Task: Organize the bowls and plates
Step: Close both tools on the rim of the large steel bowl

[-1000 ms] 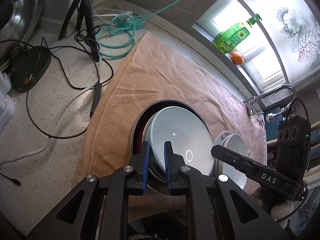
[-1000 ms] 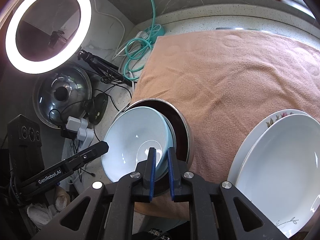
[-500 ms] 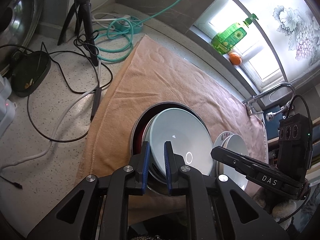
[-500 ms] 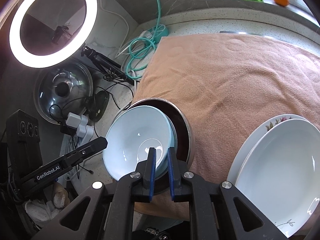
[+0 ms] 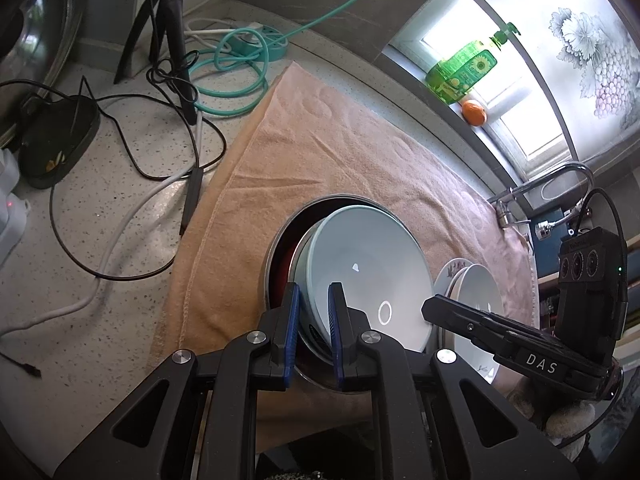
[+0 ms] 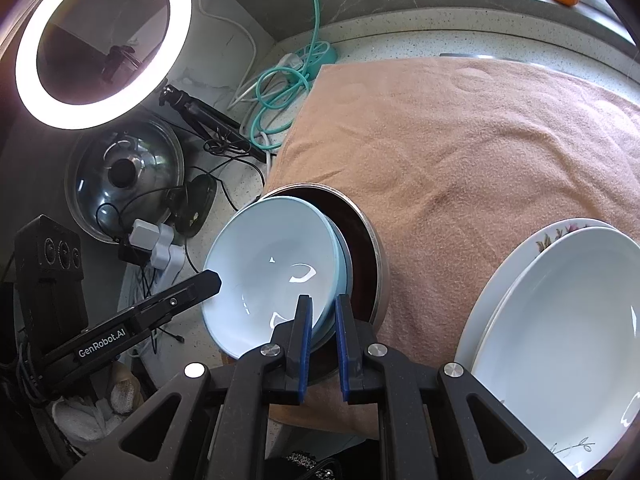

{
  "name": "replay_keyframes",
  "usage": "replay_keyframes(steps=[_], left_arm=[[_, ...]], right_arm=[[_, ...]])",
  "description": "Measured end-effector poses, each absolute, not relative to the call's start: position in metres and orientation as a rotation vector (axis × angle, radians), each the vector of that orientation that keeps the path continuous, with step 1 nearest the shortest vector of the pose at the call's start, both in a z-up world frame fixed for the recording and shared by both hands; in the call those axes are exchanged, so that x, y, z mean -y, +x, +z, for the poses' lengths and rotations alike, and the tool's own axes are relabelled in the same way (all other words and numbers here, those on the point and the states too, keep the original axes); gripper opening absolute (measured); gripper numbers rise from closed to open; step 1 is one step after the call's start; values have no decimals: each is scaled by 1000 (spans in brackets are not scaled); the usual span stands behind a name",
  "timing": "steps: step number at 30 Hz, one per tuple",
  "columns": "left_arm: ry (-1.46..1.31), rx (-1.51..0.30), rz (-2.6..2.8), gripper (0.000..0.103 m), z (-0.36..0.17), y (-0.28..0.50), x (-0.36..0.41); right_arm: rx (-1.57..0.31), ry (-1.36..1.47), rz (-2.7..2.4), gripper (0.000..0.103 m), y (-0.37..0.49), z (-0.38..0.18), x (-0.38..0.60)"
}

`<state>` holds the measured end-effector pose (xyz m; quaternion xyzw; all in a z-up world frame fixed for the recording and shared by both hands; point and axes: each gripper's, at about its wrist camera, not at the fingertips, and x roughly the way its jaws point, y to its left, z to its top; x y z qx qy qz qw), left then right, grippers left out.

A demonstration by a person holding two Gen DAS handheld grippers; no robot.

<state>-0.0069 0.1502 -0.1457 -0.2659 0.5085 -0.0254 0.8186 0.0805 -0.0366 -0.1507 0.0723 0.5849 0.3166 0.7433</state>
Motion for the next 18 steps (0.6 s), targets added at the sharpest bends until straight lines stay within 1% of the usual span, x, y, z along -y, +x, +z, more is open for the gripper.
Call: replay_keyframes(steps=[5, 12, 18], left_arm=[[-600, -1088, -69, 11, -144, -8, -157], [-663, -1030, 4, 11, -133, -14, -190], [-692, -1037, 27, 11, -139, -14, -201]], right_arm=[[-1292, 195, 694, 12, 83, -152, 40], [-1242, 268, 661, 12, 89, -140, 57], [-1254, 308, 623, 12, 95, -147, 69]])
